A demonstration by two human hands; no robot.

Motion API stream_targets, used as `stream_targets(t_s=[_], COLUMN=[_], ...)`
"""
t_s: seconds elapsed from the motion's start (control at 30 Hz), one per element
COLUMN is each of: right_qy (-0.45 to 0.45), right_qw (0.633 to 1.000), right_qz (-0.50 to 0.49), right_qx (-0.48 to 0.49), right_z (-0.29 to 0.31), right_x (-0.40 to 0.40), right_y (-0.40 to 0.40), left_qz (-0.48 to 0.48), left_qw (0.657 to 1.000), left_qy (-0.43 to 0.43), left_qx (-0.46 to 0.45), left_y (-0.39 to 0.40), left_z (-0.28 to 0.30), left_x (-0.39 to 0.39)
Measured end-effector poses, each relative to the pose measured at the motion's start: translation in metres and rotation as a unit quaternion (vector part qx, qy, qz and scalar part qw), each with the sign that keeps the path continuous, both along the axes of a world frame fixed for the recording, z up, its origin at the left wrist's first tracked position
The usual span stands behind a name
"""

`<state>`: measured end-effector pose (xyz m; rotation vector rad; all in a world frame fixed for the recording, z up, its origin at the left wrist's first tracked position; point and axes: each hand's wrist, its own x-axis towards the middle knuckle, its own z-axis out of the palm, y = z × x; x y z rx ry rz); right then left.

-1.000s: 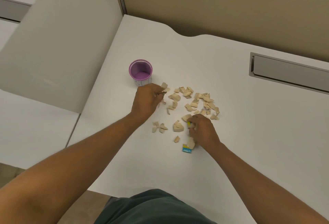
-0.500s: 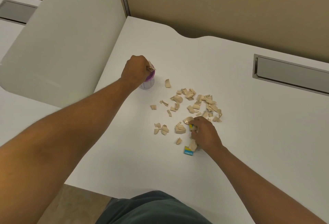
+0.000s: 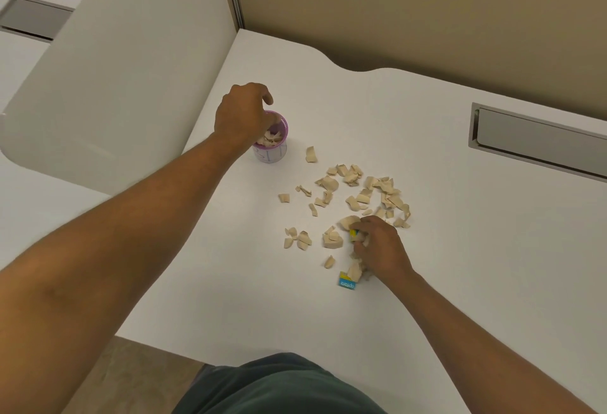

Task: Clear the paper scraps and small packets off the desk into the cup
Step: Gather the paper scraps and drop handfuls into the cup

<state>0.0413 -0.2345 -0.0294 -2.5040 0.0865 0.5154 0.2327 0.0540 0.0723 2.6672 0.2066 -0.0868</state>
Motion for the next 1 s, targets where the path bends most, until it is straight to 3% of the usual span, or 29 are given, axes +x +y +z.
stream_targets(t_s=[0.13, 0.27, 0.6, 0.77, 1.0], right_qy=[-0.013, -0.016, -0.147, -0.233, -0.256], right_qw=[0.993, 0.980, 0.972, 0.953, 0.948], right_qz=[-0.086, -0.126, -0.021, -0.020, 0.028], right_qx=[0.085, 0.156, 0.182, 0.192, 0.188], right_z=[0.018, 0.041, 0.100, 0.090, 0.055], right_x=[0.009, 0.037, 0.160, 0.192, 0.190], right_y=[0.010, 0.031, 0.124, 0.162, 0.176], left_qz=[-0.003, -0.089, -0.203, -0.224, -0.216], left_qw=[0.999, 0.993, 0.959, 0.942, 0.940], left_qy=[0.013, 0.077, 0.140, 0.187, 0.200], left_qx=[-0.040, -0.003, 0.142, 0.167, 0.174], left_y=[0.000, 0.002, 0.027, 0.025, 0.021], left_z=[-0.006, -0.051, -0.149, -0.157, -0.160], left_x=[-0.028, -0.083, -0.162, -0.156, -0.154])
